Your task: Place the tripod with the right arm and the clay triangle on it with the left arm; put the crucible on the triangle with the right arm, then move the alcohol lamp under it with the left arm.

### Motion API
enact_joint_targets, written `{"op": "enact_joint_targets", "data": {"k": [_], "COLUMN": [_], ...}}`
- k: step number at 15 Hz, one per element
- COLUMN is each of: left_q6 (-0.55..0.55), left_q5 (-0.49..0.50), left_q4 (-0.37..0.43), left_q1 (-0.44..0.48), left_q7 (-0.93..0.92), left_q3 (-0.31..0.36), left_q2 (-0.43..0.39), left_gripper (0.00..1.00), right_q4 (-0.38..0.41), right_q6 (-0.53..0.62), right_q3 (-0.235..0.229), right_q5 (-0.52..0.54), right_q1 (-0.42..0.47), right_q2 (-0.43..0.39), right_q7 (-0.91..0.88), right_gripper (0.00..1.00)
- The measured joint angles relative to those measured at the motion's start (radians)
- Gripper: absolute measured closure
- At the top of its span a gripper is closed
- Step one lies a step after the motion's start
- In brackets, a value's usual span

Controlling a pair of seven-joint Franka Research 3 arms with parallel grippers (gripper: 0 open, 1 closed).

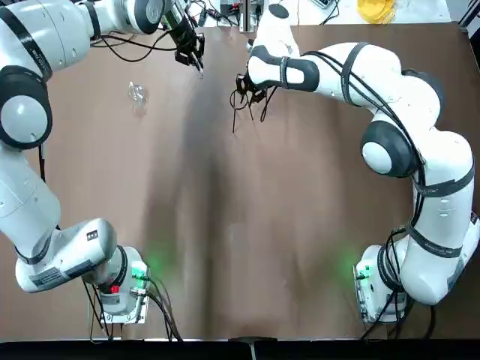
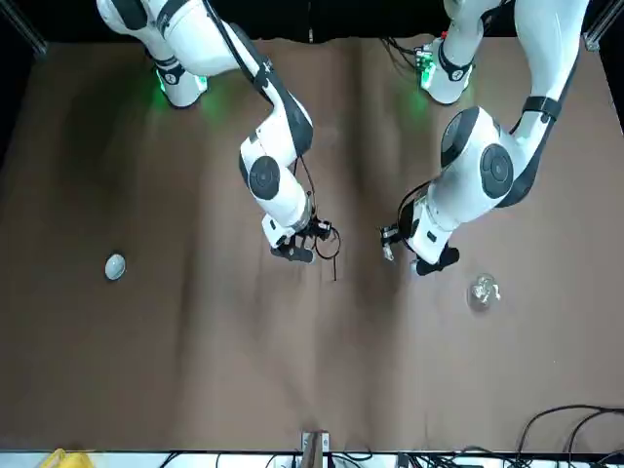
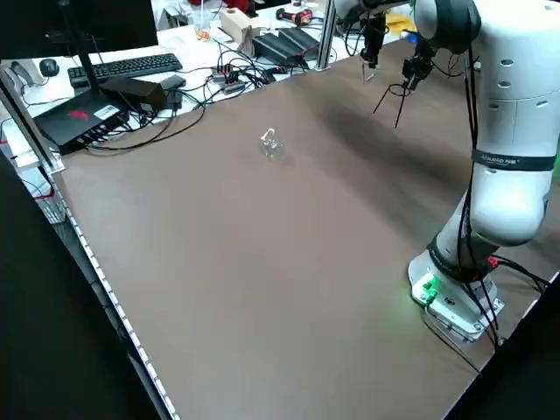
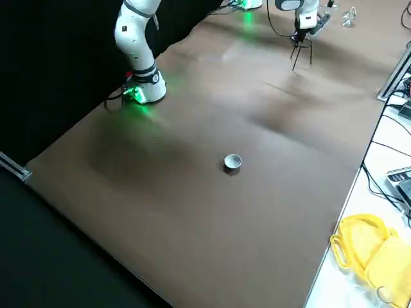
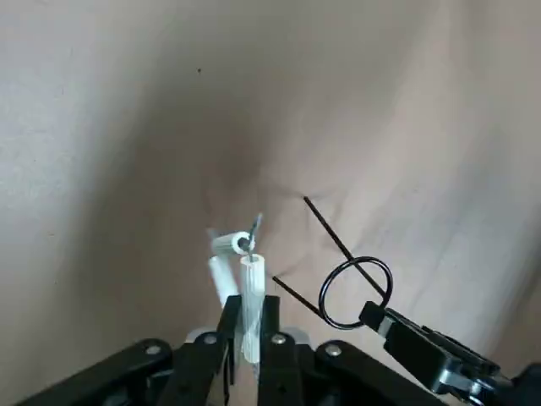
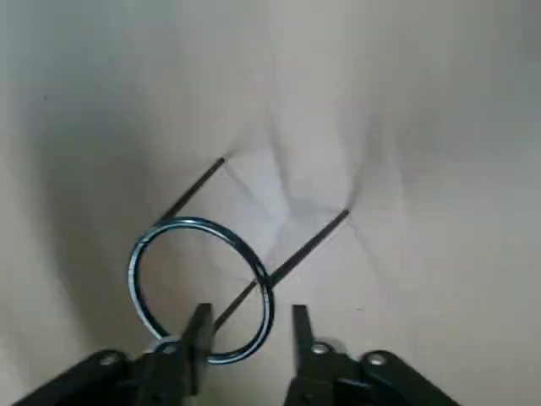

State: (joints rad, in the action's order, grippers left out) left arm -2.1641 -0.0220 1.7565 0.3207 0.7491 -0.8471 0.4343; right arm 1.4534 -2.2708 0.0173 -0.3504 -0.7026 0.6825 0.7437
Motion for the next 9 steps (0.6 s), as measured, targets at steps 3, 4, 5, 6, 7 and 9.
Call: {"op": "enact_joint_targets", "data": {"k": [3,4,5,6,7,9], "left_q6": [0.0,0.0,0.0,-0.001,-0.003,-0.007], "left_q5": [0.0,-0.003,-0.01,-0.022,-0.041,-0.071], "left_q4": [-0.003,-0.004,-0.004,-0.007,-0.015,-0.037], "left_q1": [-0.008,-0.017,-0.03,-0.045,-0.062,-0.097], "left_q7": [0.0,0.0,0.0,0.0,0.0,0.001], "left_q3": [-0.001,-0.002,-0.002,-0.003,-0.003,-0.003], "left_q2": [0.01,0.012,0.016,0.02,0.025,0.037], "left_gripper": [0.88,0.88,0.88,0.88,0.88,0.88], "right_q4": [-0.037,-0.047,-0.054,-0.059,-0.061,-0.066], "right_q6": [-0.002,-0.001,0.0,0.011,0.047,0.163], "right_q3": [-0.003,-0.007,-0.011,-0.013,-0.015,-0.017], "right_q5": [-0.001,-0.001,-0.001,-0.001,-0.001,-0.001], "right_q1": [0.004,0.009,0.02,0.04,0.068,0.149], "right_q2": [-0.001,-0.002,-0.006,-0.016,-0.031,-0.072], "right_q7": [0.034,0.035,0.032,0.019,-0.009,-0.097], "right_gripper": [0.29,0.29,0.29,0.29,0.29,0.29]}}
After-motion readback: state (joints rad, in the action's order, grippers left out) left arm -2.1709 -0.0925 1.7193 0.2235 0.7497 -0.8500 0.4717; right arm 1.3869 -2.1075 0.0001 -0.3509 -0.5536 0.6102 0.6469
